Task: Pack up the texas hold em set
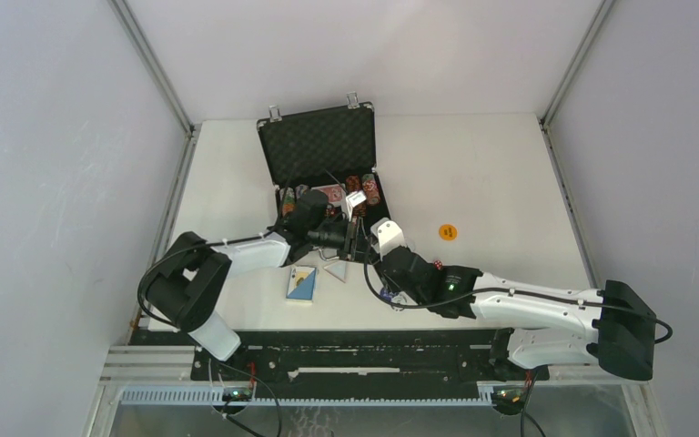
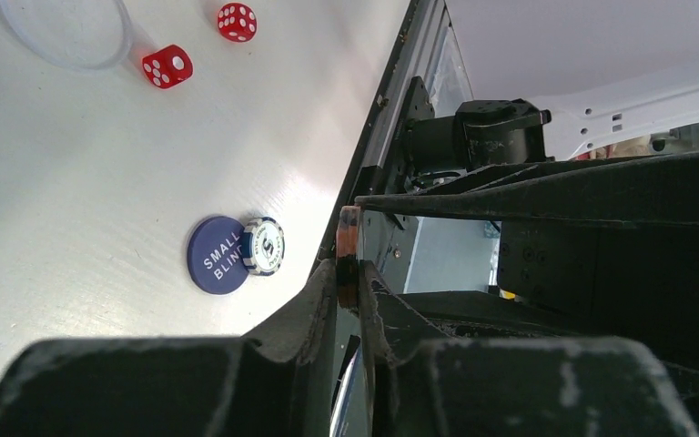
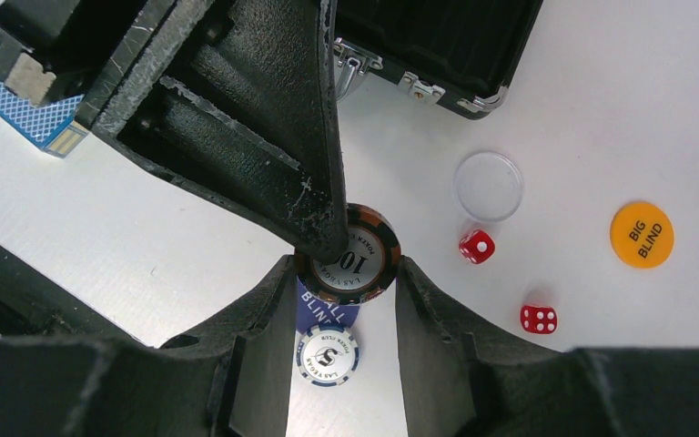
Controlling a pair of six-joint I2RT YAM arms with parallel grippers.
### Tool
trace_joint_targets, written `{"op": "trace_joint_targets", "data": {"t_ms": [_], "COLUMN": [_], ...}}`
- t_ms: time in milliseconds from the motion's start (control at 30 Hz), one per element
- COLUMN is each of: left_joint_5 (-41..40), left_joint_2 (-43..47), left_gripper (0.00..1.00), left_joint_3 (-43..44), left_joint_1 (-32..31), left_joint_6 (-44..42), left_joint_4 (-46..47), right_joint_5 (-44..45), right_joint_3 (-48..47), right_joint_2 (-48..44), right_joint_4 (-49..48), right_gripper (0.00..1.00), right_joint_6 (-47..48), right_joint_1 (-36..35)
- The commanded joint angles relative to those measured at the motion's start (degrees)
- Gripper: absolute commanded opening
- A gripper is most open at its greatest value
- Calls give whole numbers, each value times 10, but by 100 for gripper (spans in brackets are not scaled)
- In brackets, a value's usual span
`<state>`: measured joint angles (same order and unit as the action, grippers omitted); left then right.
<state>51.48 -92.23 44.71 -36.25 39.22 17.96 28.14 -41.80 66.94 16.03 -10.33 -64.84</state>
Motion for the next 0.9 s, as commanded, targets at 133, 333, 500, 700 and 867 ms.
{"op": "trace_joint_targets", "data": {"t_ms": [133, 333, 500, 700, 867], "left_joint_5": [27, 22, 0, -26, -32], "left_joint_2": [-5, -4, 15, 31, 32], "left_gripper": [3, 0, 0, 0, 0], "left_joint_3": [7, 11, 19, 49, 82], "left_joint_1": [-8, -8, -8, -8, -8], "left_joint_6": [9, 3, -42, -79, -127], "left_joint_4": [23, 23, -6, -60, -102], "right_joint_5": [-2, -2, -3, 2, 27], "right_joint_3": [-29, -29, -29, -27, -2], "right_joint_2": [-1, -4, -17, -44, -106], "right_joint_4": [-32, -27, -11, 18, 38], "right_gripper": [36, 36, 61, 78, 80], "right_joint_6": [9, 5, 0, -5, -23], "right_joint_1": [5, 5, 6, 1, -2]}}
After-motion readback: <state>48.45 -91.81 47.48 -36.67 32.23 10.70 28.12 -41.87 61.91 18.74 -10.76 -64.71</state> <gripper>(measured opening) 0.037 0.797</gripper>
